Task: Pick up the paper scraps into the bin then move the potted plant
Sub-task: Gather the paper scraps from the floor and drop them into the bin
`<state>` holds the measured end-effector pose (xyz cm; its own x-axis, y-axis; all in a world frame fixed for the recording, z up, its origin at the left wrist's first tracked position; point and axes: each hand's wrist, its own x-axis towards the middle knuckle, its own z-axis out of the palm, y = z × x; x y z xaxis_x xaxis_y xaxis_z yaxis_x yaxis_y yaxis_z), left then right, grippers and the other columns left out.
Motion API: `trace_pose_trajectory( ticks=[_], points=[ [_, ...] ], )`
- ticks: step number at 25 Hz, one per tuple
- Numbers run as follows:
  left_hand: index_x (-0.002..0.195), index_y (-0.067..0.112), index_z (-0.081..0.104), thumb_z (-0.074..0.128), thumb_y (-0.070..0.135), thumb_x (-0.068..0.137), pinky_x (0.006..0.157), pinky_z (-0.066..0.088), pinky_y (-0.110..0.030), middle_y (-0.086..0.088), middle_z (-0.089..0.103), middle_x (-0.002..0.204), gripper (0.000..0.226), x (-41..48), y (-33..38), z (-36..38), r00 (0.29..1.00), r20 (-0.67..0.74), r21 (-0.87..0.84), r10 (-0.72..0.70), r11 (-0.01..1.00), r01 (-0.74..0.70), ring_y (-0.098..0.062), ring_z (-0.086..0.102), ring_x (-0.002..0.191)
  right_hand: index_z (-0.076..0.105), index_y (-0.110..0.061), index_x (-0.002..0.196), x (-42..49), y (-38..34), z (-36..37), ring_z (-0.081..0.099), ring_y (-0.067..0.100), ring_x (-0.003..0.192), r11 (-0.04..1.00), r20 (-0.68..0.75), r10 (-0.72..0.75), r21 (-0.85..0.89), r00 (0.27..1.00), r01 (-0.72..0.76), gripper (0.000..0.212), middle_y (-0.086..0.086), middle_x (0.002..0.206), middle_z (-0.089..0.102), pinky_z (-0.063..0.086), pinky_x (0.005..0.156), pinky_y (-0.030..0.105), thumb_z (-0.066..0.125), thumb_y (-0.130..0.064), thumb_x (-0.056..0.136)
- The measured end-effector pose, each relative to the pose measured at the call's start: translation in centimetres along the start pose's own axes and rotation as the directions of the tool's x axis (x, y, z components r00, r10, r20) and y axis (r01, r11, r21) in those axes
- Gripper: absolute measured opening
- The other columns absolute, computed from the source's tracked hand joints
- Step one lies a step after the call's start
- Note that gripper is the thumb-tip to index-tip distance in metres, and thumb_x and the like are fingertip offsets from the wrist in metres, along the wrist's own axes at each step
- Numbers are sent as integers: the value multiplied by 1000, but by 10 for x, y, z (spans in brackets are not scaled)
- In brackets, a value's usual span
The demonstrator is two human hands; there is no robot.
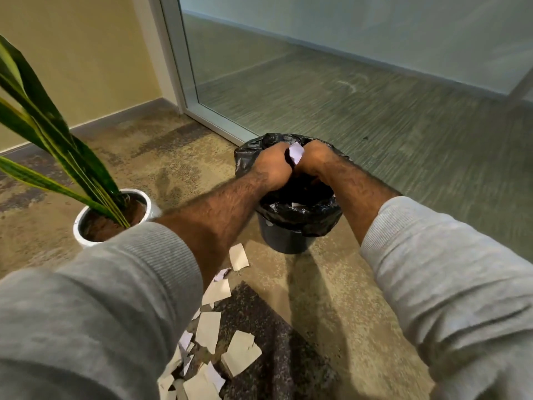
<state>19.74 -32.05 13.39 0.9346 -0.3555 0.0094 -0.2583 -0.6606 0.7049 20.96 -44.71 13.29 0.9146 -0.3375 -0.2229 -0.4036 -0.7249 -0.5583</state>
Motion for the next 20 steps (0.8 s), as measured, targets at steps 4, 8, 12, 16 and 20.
trace_pose_trajectory(
  ticks=[4, 8, 12, 16, 20],
  points=[
    [158, 17, 31, 41, 26, 105, 128, 13, -43, -7, 30, 165, 55, -15, -21, -13, 995, -51, 237, 91, 969, -76, -28, 13, 157, 62, -9, 132, -11, -8, -8, 65, 29, 116, 930, 87, -100, -347, 991, 124, 67, 13, 128, 68, 51, 86, 31, 89, -17, 71],
    [160, 21, 25, 29, 47, 107, 127, 3, -47, -6, 20, 169, 59, -56, -50, -32, 977, -146, 306, 155, 946, -105, -26, 4, 158, 62, -13, 130, -28, -26, -12, 63, 33, 120, 908, -77, -150, -406, 986, 106, 63, 15, 130, 66, 54, 99, 39, 86, -20, 73],
    [159, 24, 25, 24, 53, 106, 128, 2, -47, -2, 18, 169, 61, -117, -117, -50, 977, -183, 340, 106, 940, -38, -21, 4, 158, 67, -19, 125, -61, -93, 23, 66, 28, 115, 903, -192, -409, -225, 892, 365, 42, 9, 125, 70, 52, 96, 34, 73, -18, 83],
    [155, 22, 35, 30, 51, 105, 127, 10, -47, -3, 29, 166, 57, -197, -224, -68, 954, -294, 347, -66, 922, 171, -22, 15, 157, 71, -28, 109, -113, -149, 130, 69, 20, 97, 833, -70, -553, -25, 830, 553, 26, -2, 111, 73, 57, 84, 36, 70, -33, 83],
    [159, 21, 27, 31, 53, 104, 127, 10, -52, -9, 17, 169, 63, -289, -326, -70, 842, -357, 353, -405, 776, 523, -30, 11, 157, 72, -21, 108, -143, -117, 256, 68, 28, 102, 814, 319, -499, -146, 806, 562, 25, 6, 111, 72, 53, 83, 32, 66, -31, 85]
  ],
)
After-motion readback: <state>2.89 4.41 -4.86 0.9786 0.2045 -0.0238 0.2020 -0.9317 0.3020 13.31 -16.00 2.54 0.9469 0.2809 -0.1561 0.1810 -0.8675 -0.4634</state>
